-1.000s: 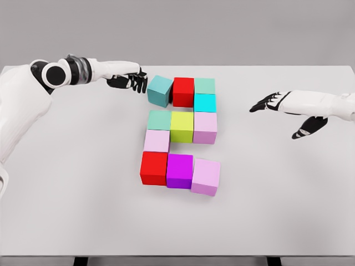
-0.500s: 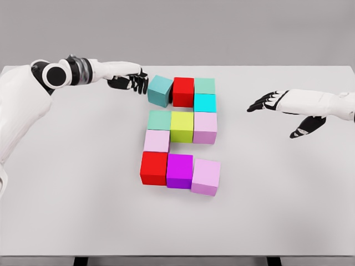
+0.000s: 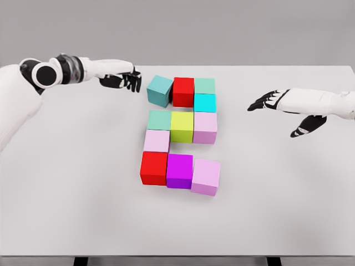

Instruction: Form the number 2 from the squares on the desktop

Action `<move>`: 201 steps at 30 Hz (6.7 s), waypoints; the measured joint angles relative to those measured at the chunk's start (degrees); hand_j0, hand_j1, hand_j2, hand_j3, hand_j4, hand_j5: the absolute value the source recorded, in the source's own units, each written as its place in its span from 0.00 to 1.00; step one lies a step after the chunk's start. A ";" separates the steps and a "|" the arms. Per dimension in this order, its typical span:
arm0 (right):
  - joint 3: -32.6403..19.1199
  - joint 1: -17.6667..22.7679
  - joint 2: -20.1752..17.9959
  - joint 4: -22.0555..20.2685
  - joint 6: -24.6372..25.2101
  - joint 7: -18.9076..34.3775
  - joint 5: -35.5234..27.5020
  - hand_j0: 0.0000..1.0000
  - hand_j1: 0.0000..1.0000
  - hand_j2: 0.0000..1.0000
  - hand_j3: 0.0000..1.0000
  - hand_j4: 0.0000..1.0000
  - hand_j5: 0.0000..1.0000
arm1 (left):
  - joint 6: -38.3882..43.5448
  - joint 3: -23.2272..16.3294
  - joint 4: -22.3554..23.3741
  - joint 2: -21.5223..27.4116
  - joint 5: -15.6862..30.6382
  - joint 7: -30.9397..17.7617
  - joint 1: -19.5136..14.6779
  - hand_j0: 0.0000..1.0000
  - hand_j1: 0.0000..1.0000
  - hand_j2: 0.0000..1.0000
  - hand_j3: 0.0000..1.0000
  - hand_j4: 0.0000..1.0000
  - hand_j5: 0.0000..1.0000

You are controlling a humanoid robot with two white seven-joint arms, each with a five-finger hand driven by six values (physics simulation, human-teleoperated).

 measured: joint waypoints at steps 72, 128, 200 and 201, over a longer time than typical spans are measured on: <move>-0.19 -1.41 -0.23 -3.44 0.00 0.00 -0.01 1.00 1.00 1.00 1.00 1.00 1.00 | 9.11 -4.09 -3.66 5.84 2.07 0.00 -0.09 0.35 0.35 0.35 0.35 0.35 0.35; -0.91 -1.14 -0.24 -4.19 -0.01 0.00 0.08 1.00 1.00 1.00 1.00 1.00 1.00 | 14.01 -5.96 18.01 -14.03 -15.89 0.00 -7.03 0.35 0.35 0.35 0.35 0.35 0.35; -0.91 -1.05 -0.33 -5.24 -0.01 0.00 0.17 1.00 1.00 1.00 1.00 1.00 1.00 | 11.54 -6.63 16.02 -14.61 -14.56 0.00 -7.21 0.36 0.36 0.36 0.36 0.36 0.36; -0.91 -1.05 -0.33 -5.24 -0.01 0.00 0.17 1.00 1.00 1.00 1.00 1.00 1.00 | 11.53 -6.63 15.77 -14.57 -14.39 0.00 -7.21 0.36 0.36 0.36 0.36 0.36 0.36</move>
